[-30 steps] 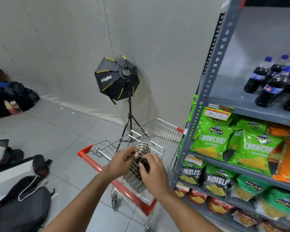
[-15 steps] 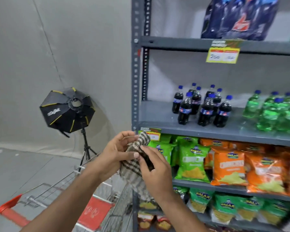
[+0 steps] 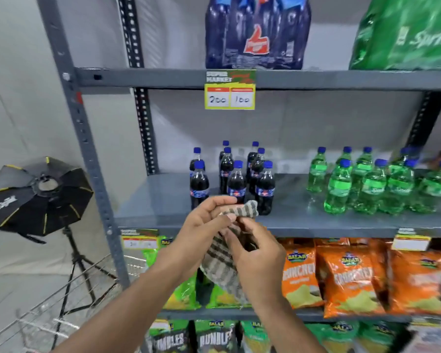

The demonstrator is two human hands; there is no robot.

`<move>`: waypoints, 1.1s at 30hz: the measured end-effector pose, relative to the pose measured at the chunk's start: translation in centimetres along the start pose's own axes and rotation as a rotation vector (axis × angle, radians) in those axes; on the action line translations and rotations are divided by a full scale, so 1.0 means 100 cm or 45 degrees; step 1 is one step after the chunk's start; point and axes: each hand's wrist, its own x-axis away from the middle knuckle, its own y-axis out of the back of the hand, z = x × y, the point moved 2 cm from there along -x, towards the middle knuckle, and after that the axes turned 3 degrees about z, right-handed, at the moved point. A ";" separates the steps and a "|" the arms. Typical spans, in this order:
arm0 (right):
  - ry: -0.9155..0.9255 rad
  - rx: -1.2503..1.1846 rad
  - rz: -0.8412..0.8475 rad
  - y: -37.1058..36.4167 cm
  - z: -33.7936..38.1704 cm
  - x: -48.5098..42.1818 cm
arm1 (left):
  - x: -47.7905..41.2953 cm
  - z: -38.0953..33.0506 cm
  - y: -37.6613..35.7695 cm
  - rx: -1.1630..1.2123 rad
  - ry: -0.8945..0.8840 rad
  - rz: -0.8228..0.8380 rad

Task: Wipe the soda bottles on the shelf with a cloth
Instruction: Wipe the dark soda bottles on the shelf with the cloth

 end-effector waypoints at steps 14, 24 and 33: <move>0.364 0.279 -0.223 0.027 -0.058 -0.057 | -0.088 0.000 -0.013 -0.546 -0.227 -0.069; 0.500 0.483 -0.099 0.006 -0.074 -0.069 | -0.172 -0.001 0.026 -0.575 -0.011 -0.219; 0.564 0.373 0.024 -0.011 -0.104 -0.099 | -0.204 0.013 0.033 -0.525 0.214 0.049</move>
